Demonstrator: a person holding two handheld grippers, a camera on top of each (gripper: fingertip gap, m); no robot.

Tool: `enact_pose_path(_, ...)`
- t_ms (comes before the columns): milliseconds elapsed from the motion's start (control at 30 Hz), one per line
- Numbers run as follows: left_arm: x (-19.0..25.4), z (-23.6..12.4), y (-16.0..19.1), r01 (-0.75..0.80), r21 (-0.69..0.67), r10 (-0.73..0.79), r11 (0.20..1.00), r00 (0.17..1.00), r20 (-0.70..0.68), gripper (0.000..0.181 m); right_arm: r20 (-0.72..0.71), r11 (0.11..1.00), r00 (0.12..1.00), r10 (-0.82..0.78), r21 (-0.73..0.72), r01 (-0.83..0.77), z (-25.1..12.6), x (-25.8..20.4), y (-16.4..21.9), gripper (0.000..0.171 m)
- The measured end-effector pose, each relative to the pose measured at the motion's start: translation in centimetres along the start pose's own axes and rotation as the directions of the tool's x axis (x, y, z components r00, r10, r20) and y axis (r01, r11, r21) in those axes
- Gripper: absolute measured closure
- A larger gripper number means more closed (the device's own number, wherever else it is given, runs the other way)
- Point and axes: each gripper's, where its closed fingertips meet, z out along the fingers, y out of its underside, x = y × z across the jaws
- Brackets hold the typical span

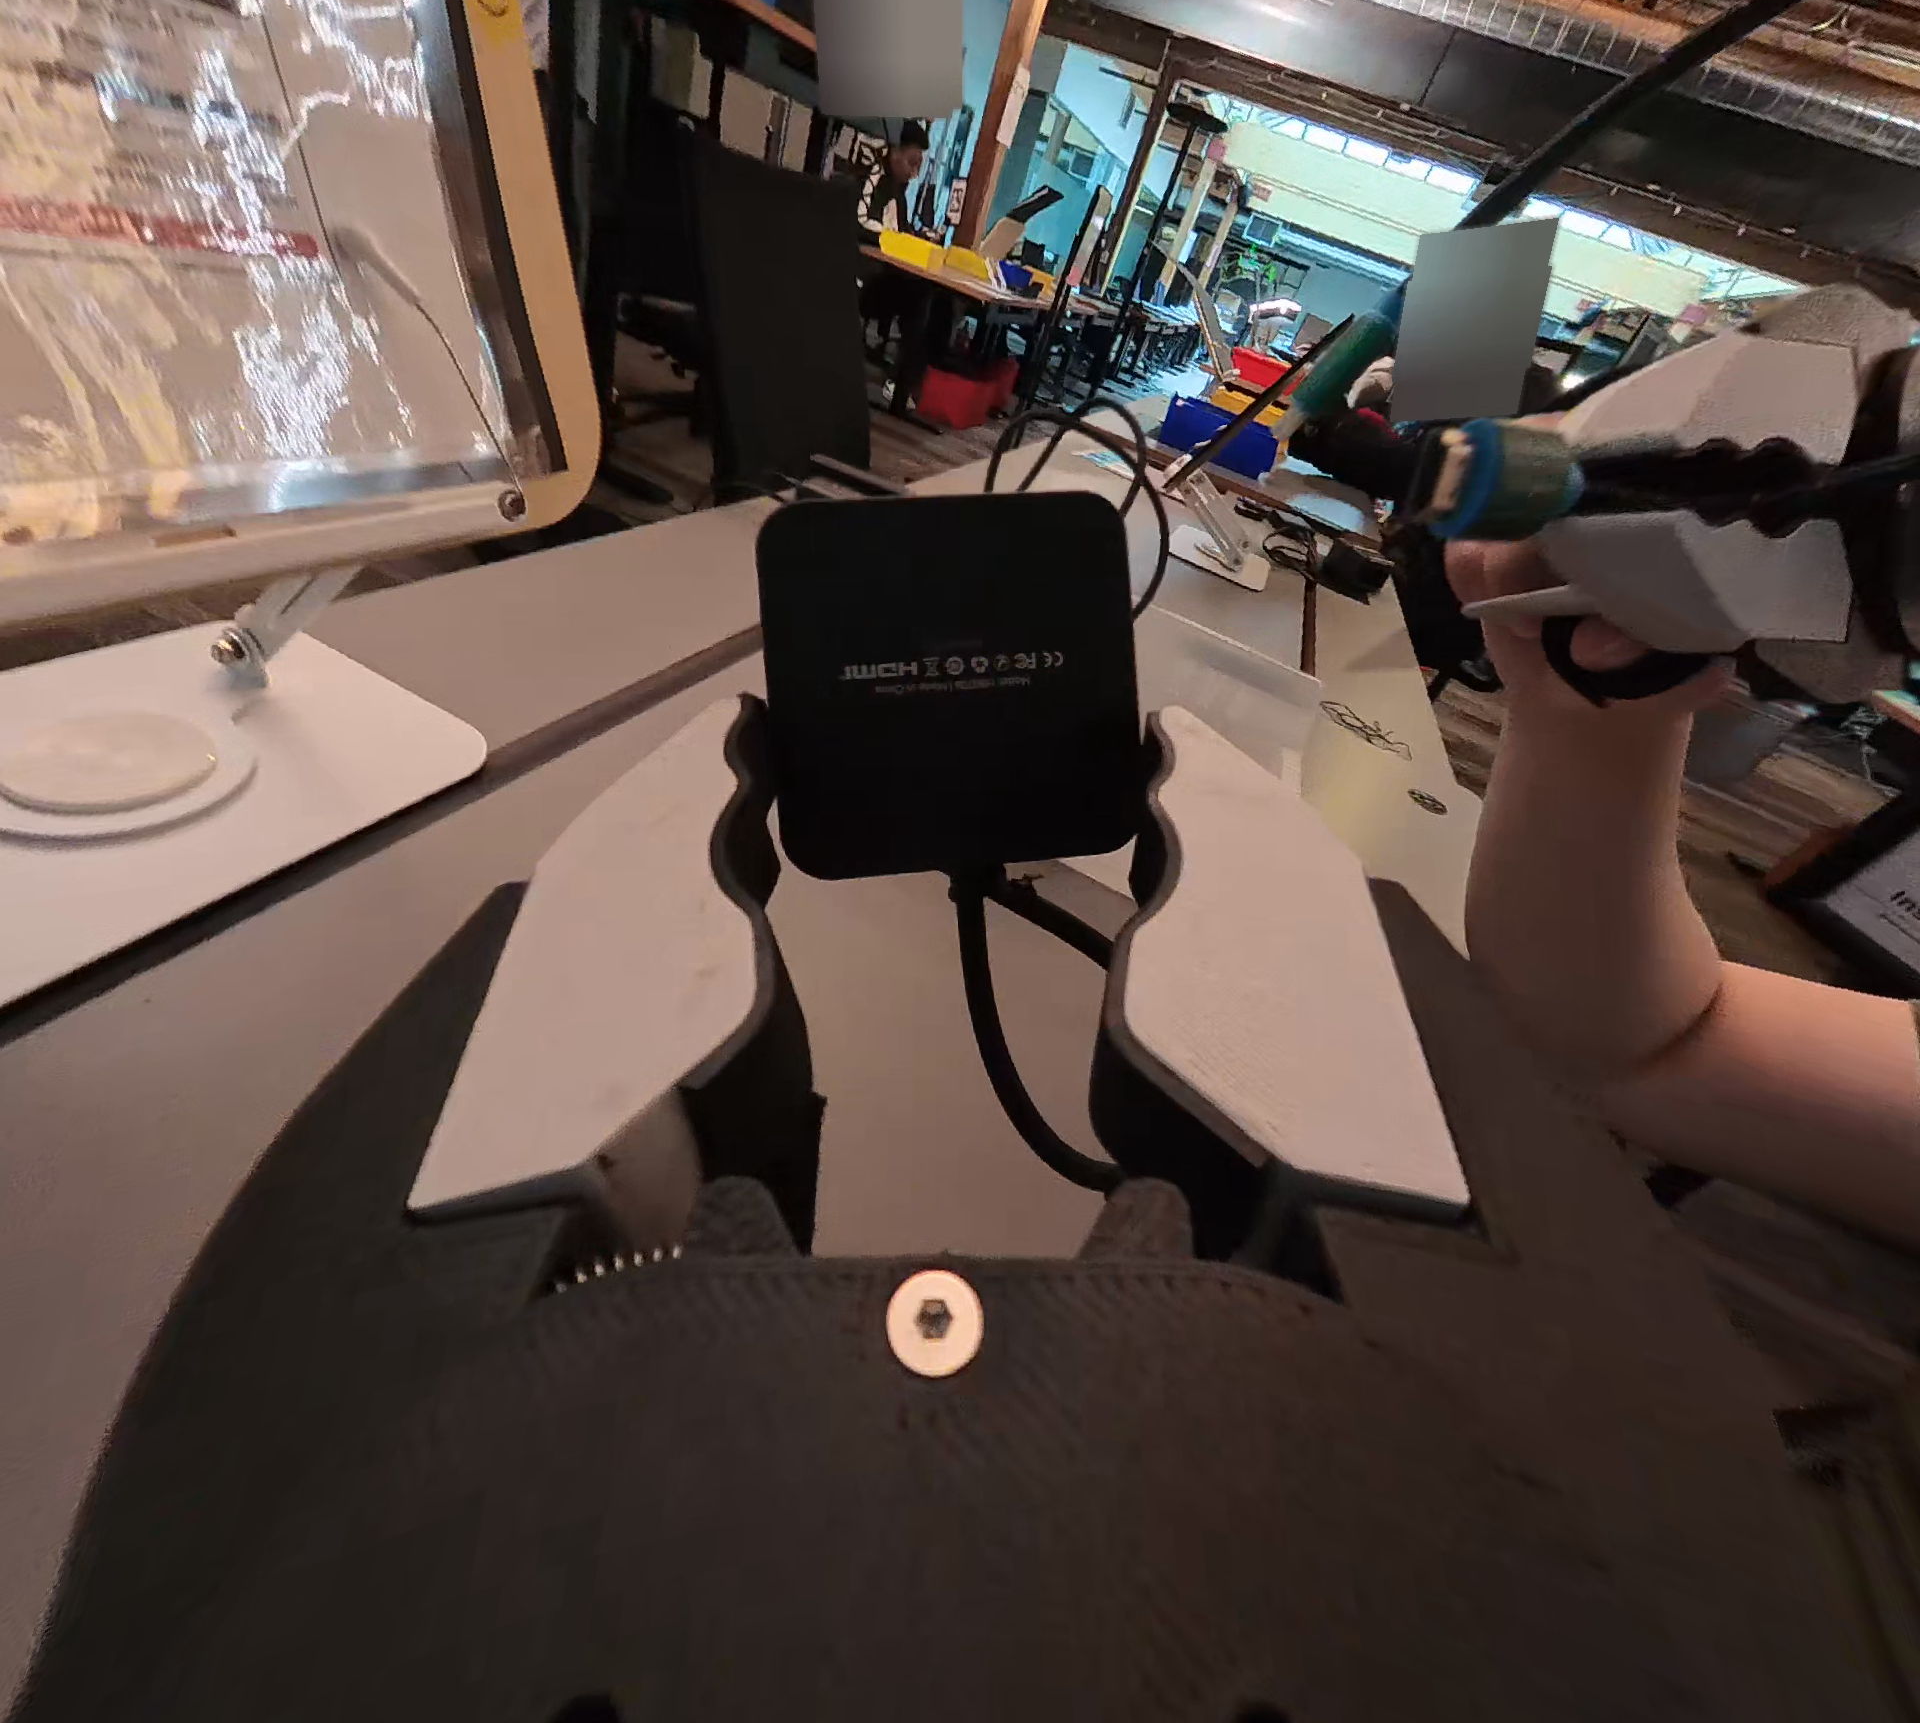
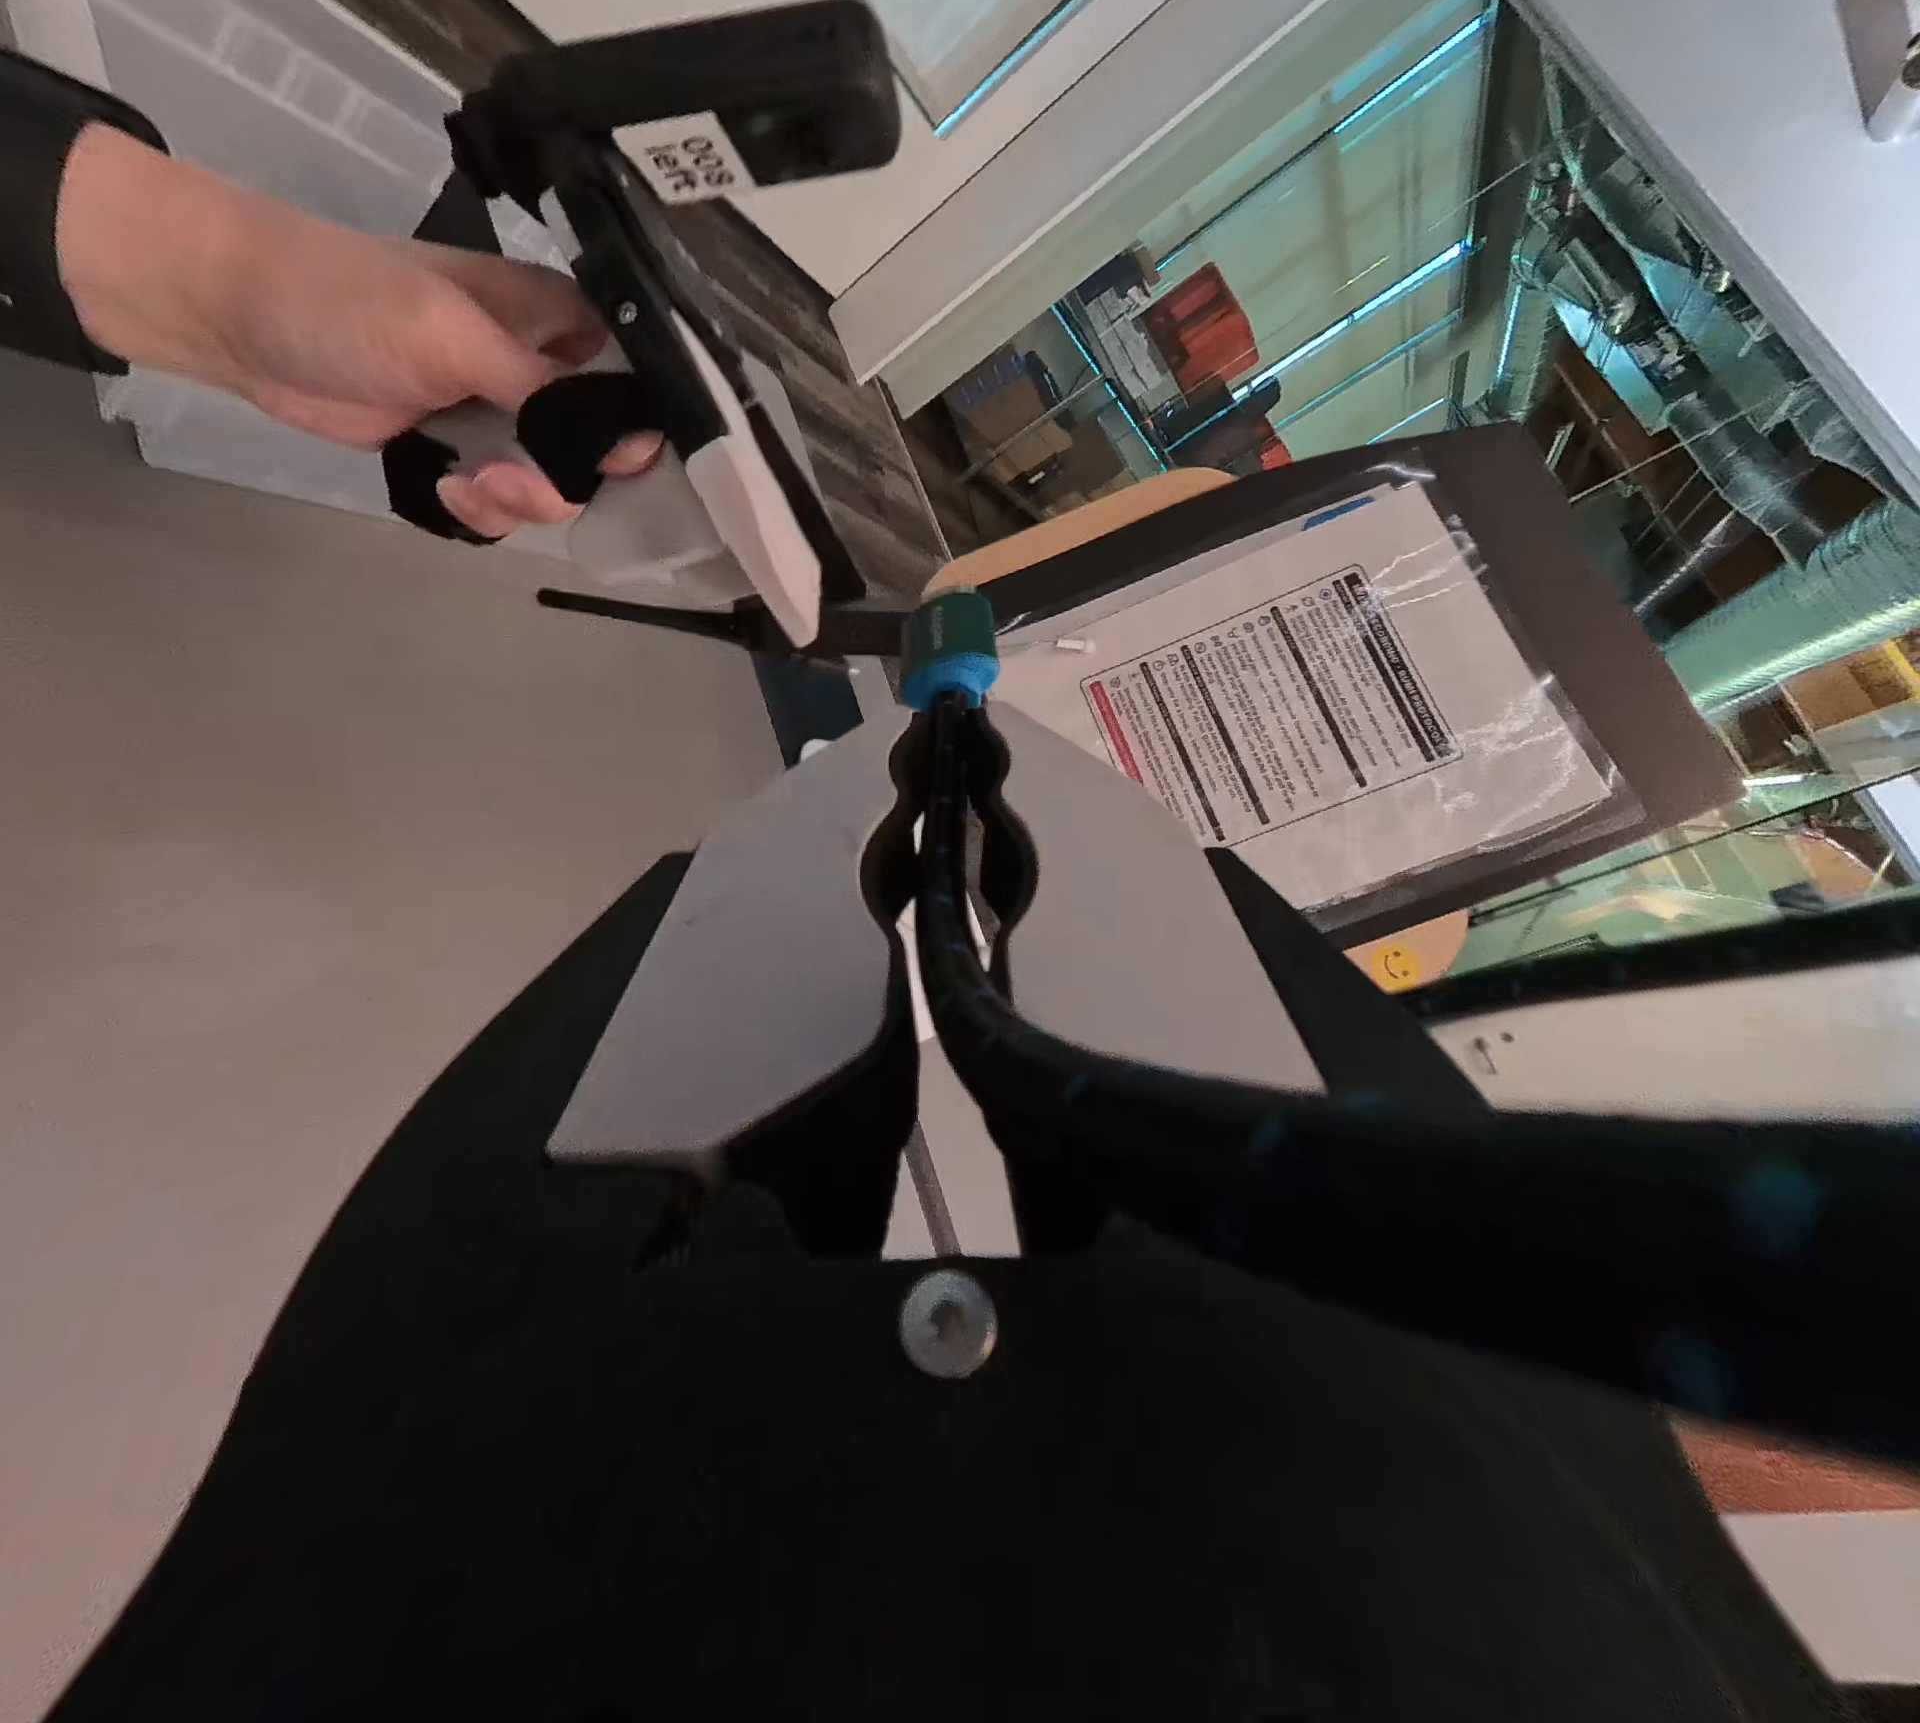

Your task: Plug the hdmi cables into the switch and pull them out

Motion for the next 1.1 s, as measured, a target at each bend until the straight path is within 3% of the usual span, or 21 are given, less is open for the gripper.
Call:
enact_pose_path(467, 1.7, 0.1, -1.6, -0.098, 0.090, 0.096, 0.991, 0.995, 0.034, 0.114, 0.021, 0.989, 0.989, 0.148, -0.009, -0.148, 2.3, -0.9, 1.2, 0.164)
enact_pose_path(1100, 2.5, 0.4, -1.9, -0.117, 0.122, 0.110, 0.986, 0.992, 0.064, 0.113, -0.003, 0.985, 0.985, 0.172, -0.013, -0.172, 2.3, -0.6, 1.1, 0.164)
